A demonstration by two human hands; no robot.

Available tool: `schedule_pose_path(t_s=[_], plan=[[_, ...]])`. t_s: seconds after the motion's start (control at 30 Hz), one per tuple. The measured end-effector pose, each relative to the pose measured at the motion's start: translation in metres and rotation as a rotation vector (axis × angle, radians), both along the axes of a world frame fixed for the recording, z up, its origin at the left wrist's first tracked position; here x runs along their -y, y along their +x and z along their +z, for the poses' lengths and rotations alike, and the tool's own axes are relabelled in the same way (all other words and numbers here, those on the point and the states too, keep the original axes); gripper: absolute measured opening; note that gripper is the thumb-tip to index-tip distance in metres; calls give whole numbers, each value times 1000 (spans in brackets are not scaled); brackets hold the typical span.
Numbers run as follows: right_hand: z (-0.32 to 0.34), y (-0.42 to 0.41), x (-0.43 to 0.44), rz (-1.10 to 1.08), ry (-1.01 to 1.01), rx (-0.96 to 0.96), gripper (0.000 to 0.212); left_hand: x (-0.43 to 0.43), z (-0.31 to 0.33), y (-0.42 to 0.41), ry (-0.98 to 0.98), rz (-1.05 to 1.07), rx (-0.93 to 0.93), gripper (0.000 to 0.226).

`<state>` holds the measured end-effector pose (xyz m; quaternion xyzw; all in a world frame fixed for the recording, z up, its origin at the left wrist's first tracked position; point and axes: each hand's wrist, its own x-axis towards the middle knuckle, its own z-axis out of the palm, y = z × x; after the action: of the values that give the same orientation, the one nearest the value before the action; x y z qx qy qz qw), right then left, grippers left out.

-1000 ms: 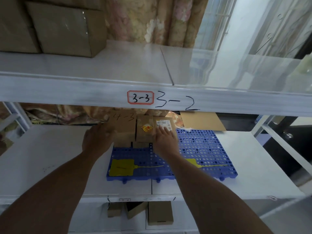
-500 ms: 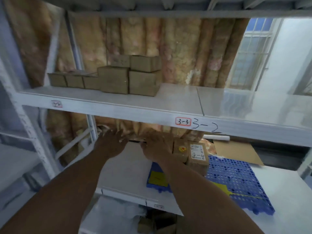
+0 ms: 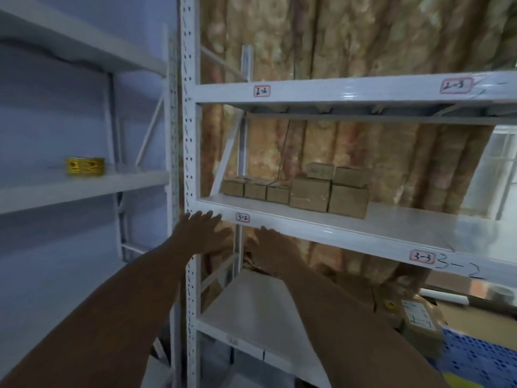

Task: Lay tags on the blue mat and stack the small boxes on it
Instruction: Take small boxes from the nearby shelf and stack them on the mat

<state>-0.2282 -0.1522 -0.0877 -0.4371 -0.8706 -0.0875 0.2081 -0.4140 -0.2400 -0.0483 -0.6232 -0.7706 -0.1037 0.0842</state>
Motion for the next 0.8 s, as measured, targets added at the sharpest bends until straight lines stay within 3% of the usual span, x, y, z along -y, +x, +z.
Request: schedule_pose_path(t_s=[0.07,0.13,0.2,0.37,0.53,0.63,0.73,0.8], plan=[[15,-21,15,-28,-172,-57,58,6,9,-20,33,7,31,86],[29,-42,22,-25,-154,-43,65,9,16,-39,77,-6,-22,75],[41,-59,29,-42,-127,-6,65,9,17,-53,86,-36,-92,81],[66,-83,21,-126,-105,39,66,-11,34,-72,95,-95,4,80],[77,-91,-12,-239,-60,16,65,-60,46,-79,183,-228,3,100],[86,-90,-38,-293,-75,-22,56,-96,52,-81,195,-297,63,74],[94,-88,-65,-320,-37,-40,55,-114,65,-72,208,-389,6,43],[99,-86,-83,-363,-30,-39,60,-136,67,-73,175,-402,59,48]])
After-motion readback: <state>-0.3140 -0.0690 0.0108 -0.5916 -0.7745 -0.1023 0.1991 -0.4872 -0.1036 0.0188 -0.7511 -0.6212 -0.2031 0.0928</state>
